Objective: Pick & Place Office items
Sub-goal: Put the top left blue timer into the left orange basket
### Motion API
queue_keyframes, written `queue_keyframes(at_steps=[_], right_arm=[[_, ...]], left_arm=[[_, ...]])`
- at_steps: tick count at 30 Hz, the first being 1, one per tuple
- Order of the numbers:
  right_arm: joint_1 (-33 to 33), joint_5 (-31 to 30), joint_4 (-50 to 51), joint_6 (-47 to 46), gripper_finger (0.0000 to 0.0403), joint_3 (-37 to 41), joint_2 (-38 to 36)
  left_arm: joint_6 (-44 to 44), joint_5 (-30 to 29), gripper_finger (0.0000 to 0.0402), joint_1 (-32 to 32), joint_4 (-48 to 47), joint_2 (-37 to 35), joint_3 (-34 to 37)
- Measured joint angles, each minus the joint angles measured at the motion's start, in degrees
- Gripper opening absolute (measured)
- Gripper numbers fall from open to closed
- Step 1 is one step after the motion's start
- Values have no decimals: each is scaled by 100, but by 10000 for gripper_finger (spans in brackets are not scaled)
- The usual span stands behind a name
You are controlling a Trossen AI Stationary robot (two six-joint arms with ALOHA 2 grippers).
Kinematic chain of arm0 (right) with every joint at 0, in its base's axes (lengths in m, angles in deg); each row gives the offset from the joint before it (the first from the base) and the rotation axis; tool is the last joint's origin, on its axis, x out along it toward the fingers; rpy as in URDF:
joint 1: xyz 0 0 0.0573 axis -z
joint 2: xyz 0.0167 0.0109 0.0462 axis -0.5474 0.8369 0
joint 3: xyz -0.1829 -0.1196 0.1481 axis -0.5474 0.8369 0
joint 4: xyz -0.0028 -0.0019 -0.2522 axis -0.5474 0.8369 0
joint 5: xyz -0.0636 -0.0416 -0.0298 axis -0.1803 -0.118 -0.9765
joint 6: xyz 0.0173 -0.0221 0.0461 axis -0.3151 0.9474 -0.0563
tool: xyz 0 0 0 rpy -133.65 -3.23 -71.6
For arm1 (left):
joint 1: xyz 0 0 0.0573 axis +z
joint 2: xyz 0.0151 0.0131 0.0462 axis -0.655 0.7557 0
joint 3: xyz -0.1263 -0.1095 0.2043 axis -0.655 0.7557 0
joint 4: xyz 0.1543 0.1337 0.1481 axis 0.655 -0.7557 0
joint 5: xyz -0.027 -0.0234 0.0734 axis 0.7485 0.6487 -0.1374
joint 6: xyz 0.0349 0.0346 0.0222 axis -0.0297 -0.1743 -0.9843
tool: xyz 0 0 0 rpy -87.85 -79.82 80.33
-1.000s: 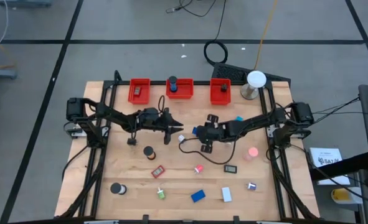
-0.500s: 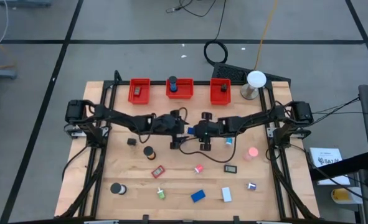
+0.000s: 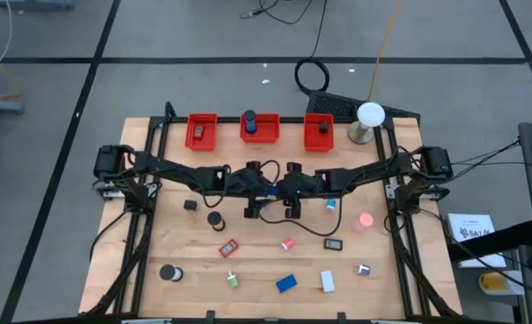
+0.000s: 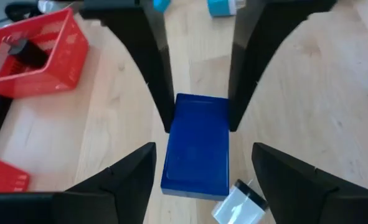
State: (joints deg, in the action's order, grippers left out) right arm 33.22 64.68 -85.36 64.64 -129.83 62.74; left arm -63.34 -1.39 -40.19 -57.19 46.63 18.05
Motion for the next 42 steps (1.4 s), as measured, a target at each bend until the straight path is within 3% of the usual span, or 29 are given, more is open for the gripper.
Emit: queue_keyframes(at_steps=[12,22,26,29,38,42], right_arm=[[-2,152,-197,-27,157,0,0],[-4,182,-236,18,159,0,0],[-15,130,-304,-43,169,2,0],[-13,5,-304,-97,184,0,-105],[1,-1194,363,-120,242,30,-1040],[59,-1216,378,-232,241,230,-1423]], left_arm=[[63,-257,255,-85,-202,4,-4],[-7,-275,164,-76,-221,4,-4],[41,-282,161,-24,-291,-13,-9],[357,-408,161,101,-620,-205,-11],[1537,-720,161,757,-1916,-1517,290],[2558,-1228,161,1277,-2192,-2307,625]])
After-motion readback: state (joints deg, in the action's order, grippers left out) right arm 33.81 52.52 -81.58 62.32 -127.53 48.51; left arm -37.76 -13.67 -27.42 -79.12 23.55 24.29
